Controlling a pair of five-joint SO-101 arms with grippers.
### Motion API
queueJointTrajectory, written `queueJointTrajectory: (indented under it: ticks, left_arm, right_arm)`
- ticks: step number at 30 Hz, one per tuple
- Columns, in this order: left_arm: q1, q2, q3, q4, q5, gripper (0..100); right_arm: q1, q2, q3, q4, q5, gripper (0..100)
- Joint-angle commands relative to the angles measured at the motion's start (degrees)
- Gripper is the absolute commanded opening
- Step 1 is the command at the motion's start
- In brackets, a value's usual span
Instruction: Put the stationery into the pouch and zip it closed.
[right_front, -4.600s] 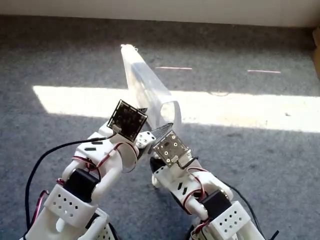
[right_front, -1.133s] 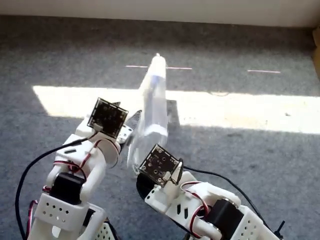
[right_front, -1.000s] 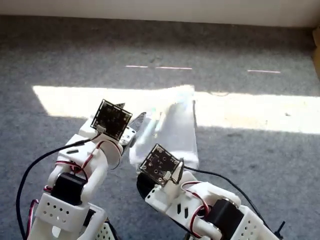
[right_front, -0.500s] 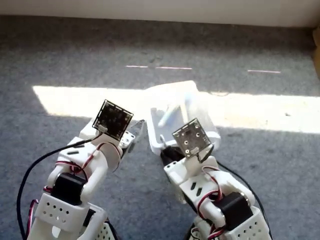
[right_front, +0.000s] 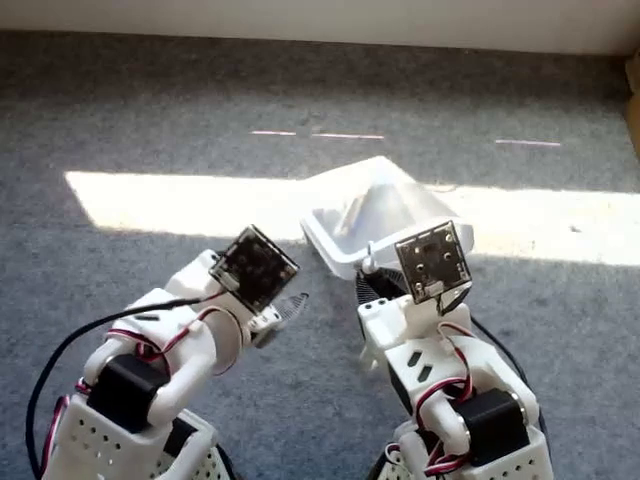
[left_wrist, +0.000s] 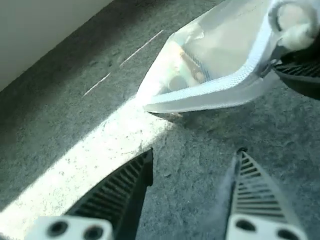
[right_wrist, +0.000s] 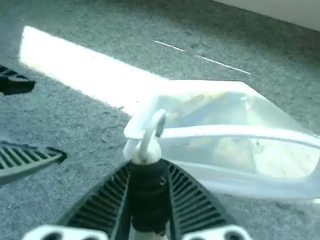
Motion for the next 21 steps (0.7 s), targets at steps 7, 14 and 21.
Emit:
queueJointTrajectory:
  ticks: [7, 14, 21]
  left_arm:
    - [8.4, 0.0, -7.3, 0.4, -6.4, 25]
    - [13.7, -0.3, -7.1, 0.4, -1.5, 25]
    - [16.7, 0.0, -6.4, -4.0, -1.0, 25]
  right_arm:
    - [4.8, -2.7, -3.6, 0.1, 0.4, 0.5]
    - [4.5, -17.2, -3.0, -0.5, 0.4, 0.5]
    - [4.4, -20.1, -3.0, -0.4, 0.4, 0.5]
